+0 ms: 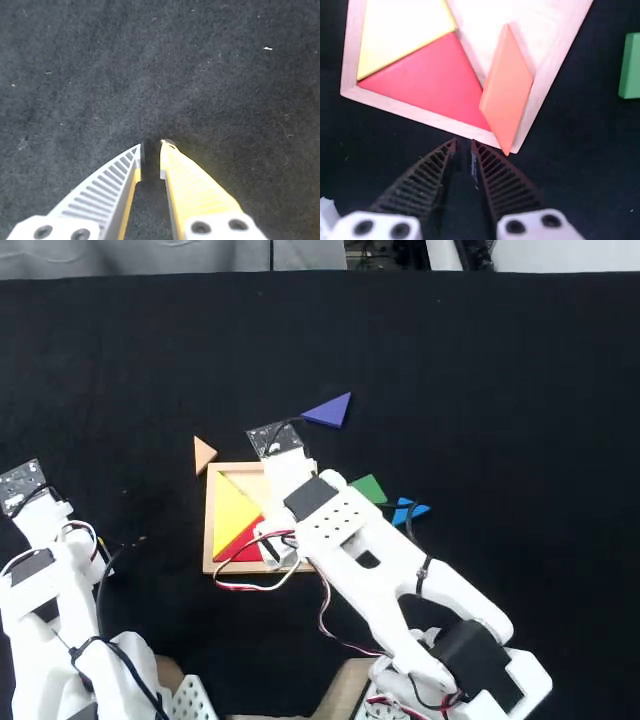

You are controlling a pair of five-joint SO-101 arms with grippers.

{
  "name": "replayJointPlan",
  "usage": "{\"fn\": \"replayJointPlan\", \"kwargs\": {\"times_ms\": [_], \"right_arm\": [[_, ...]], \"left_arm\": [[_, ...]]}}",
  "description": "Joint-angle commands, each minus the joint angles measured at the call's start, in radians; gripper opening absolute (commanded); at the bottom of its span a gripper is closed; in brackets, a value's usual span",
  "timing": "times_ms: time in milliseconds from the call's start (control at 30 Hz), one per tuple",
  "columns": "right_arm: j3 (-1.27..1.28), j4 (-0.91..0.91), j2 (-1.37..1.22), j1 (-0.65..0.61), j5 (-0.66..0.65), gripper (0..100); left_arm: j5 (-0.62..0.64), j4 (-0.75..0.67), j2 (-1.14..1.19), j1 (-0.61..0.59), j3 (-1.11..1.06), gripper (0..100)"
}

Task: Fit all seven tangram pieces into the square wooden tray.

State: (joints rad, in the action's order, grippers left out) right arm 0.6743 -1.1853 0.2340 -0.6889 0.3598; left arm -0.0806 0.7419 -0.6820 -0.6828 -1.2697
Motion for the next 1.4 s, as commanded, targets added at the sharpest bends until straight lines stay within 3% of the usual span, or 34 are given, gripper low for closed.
{"fn": "replayJointPlan", "kwargs": {"times_ms": [0, 567, 733, 1300, 1367], "right_arm": [[-0.004, 0.025, 0.045, -0.018, -0.009, 2.4], [-0.064, 0.041, -0.151, -0.011, -0.011, 1.5], [-0.097, 0.055, -0.205, 0.044, -0.011, 1.5], [-0.206, 0.043, -0.17, 0.08, -0.015, 1.5], [-0.275, 0.052, -0.17, 0.124, -0.08, 1.5]], "left_arm": [[-0.005, -0.014, -0.021, 0.01, 0.005, 8], [-0.005, -0.014, -0.021, 0.01, 0.005, 8], [-0.005, -0.014, -0.021, 0.01, 0.005, 8], [-0.005, -0.014, -0.021, 0.01, 0.005, 8], [-0.005, -0.014, -0.021, 0.01, 0.005, 8]]}}
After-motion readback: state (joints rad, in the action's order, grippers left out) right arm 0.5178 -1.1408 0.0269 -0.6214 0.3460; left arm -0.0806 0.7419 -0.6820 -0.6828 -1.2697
